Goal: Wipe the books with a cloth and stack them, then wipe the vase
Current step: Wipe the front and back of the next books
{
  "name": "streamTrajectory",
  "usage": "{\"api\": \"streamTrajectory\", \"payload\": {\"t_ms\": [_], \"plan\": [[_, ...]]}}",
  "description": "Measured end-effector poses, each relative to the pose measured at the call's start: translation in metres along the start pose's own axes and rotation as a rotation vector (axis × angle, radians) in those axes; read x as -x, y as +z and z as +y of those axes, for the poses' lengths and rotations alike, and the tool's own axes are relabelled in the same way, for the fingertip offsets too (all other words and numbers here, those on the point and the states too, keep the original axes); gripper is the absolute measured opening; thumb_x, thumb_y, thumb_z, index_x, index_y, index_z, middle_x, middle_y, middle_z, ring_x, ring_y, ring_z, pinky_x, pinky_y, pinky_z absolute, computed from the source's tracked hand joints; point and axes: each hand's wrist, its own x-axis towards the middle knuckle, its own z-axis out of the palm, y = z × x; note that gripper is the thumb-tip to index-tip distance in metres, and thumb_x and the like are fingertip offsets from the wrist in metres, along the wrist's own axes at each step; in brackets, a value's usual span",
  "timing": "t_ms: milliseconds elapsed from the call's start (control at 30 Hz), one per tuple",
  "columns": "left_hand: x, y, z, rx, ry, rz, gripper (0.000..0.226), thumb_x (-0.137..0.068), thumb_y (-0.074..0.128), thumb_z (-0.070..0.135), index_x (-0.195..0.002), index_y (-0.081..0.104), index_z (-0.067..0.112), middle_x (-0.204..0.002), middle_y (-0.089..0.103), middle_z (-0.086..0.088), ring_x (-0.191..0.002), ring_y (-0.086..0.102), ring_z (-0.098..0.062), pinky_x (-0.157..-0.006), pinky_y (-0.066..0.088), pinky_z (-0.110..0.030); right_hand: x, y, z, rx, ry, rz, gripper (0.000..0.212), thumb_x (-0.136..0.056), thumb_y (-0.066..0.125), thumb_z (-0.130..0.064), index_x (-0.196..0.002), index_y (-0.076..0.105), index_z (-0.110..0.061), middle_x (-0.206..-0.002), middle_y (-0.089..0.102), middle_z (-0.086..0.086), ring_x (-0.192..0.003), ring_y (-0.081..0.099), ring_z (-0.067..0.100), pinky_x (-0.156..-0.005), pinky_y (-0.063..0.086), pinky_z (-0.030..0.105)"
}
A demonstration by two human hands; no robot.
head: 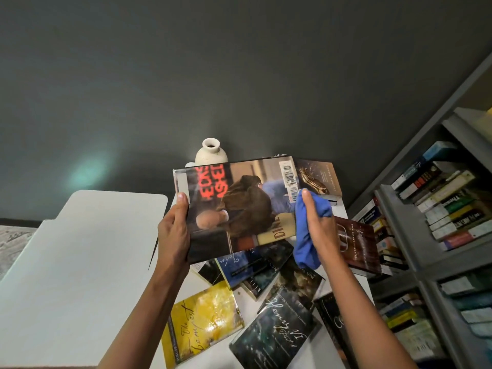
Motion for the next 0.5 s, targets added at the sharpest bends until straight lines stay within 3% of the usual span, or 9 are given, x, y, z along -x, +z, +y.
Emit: {"api": "streamTrajectory", "payload": {"t_ms": [67, 167, 267, 367, 433, 500], "plan": [[-0.002, -0.002, 0.001, 0.022, -0.038, -0.086, 0.047, -0.099, 0.044, 0.043, -0.114, 0.065, 0.004, -0.099, 0.074, -0.017, -0.082, 0.073, -0.025, -0.067, 0.060, -0.030, -0.004, 0.001, -0.002, -0.009, 0.032, -0.044, 0.037, -0.080, 0.061, -0.062, -0.092, 0.061, -0.027, -0.086, 0.064, -0.011, -0.087, 0.060, 0.008, -0.079, 0.046, 0.032], [-0.009, -0.013, 0.007, 0.035, -0.135, -0.290, 0.048, -0.096, 0.045, 0.041, -0.127, 0.058, 0.007, -0.117, 0.069, -0.015, -0.106, 0.068, -0.030, -0.087, 0.058, -0.037, -0.007, -0.006, -0.008, -0.050, 0.043, -0.051, 0.026, -0.084, 0.068, -0.042, -0.095, 0.058, -0.021, -0.090, 0.059, -0.006, -0.090, 0.055, 0.012, -0.078, 0.040, 0.023], [-0.015, -0.017, 0.017, 0.102, -0.296, -0.441, 0.046, -0.091, 0.048, 0.036, -0.126, 0.059, 0.008, -0.118, 0.069, -0.015, -0.102, 0.070, -0.026, -0.083, 0.059, -0.034, -0.007, -0.012, -0.011, -0.055, -0.030, -0.078, 0.022, -0.085, 0.068, -0.037, -0.097, 0.056, -0.025, -0.087, 0.056, -0.013, -0.085, 0.053, 0.007, -0.071, 0.039, 0.012], [-0.019, -0.010, 0.019, 0.097, -0.292, -0.420, 0.052, -0.090, 0.050, 0.042, -0.127, 0.059, 0.007, -0.114, 0.070, -0.016, -0.092, 0.072, -0.024, -0.073, 0.060, -0.032, -0.003, -0.010, -0.009, -0.044, -0.073, -0.104, 0.018, -0.086, 0.067, -0.035, -0.094, 0.052, -0.030, -0.085, 0.055, -0.020, -0.081, 0.053, 0.003, -0.063, 0.038, 0.003], [-0.020, -0.002, 0.014, 0.091, -0.177, -0.352, 0.049, -0.094, 0.048, 0.040, -0.132, 0.054, 0.010, -0.117, 0.068, -0.019, -0.092, 0.071, -0.027, -0.070, 0.059, -0.034, 0.000, -0.008, -0.006, 0.068, -0.125, -0.076, 0.022, -0.087, 0.065, -0.040, -0.102, 0.051, -0.031, -0.091, 0.054, -0.016, -0.087, 0.054, 0.009, -0.068, 0.041, 0.015], [-0.018, 0.004, 0.007, 0.115, -0.080, -0.266, 0.041, -0.098, 0.048, 0.031, -0.132, 0.051, 0.009, -0.114, 0.068, -0.020, -0.087, 0.071, -0.027, -0.067, 0.059, -0.036, 0.001, -0.003, -0.001, 0.287, -0.200, -0.026, 0.038, -0.086, 0.060, -0.051, -0.116, 0.044, -0.033, -0.108, 0.041, -0.008, -0.086, 0.054, 0.014, -0.063, 0.046, 0.024]]}}
